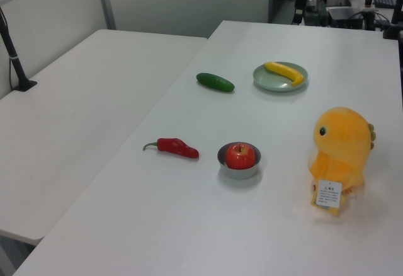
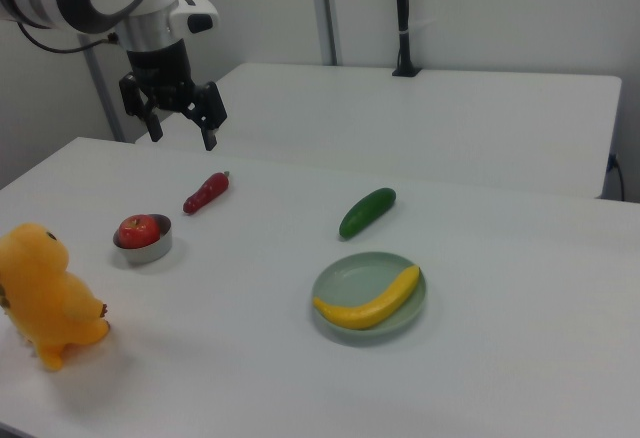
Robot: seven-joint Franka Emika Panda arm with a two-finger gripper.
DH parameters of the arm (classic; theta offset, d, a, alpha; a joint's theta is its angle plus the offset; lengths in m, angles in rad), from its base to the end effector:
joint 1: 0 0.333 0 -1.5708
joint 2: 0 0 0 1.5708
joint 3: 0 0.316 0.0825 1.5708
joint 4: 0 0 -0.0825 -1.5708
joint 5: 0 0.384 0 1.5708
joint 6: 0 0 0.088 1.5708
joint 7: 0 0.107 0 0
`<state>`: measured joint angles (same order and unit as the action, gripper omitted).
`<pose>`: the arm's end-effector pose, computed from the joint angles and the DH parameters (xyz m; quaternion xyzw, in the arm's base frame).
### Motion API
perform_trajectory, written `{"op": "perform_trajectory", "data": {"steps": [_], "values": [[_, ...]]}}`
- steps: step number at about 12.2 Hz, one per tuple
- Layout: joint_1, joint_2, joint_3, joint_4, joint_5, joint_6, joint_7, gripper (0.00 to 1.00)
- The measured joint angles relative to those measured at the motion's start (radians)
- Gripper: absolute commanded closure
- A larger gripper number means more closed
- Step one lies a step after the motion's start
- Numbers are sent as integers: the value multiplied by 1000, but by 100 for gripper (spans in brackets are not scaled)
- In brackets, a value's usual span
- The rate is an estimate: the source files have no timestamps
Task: Put the cucumber on the left side of the bowl
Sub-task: 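Move the open gripper from rest toward the green cucumber, then lower the gripper over the cucumber and close on its middle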
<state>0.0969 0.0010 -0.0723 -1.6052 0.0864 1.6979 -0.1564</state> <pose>0.5666 0.0222 0.6196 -0.9943 -0.0867 -0.0485 0.0399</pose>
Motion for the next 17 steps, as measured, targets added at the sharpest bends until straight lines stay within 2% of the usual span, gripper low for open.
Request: {"op": "perform_trajectory", "data": {"steps": [7,10,14,17], "values": [[21,8,5,-15,0,-41,0,0],[23,58,6,-4,0,-15,30,0],[16,219,5,128,-5,168,149,0],[-15,338,4,200,-33,386,221,0]]}}
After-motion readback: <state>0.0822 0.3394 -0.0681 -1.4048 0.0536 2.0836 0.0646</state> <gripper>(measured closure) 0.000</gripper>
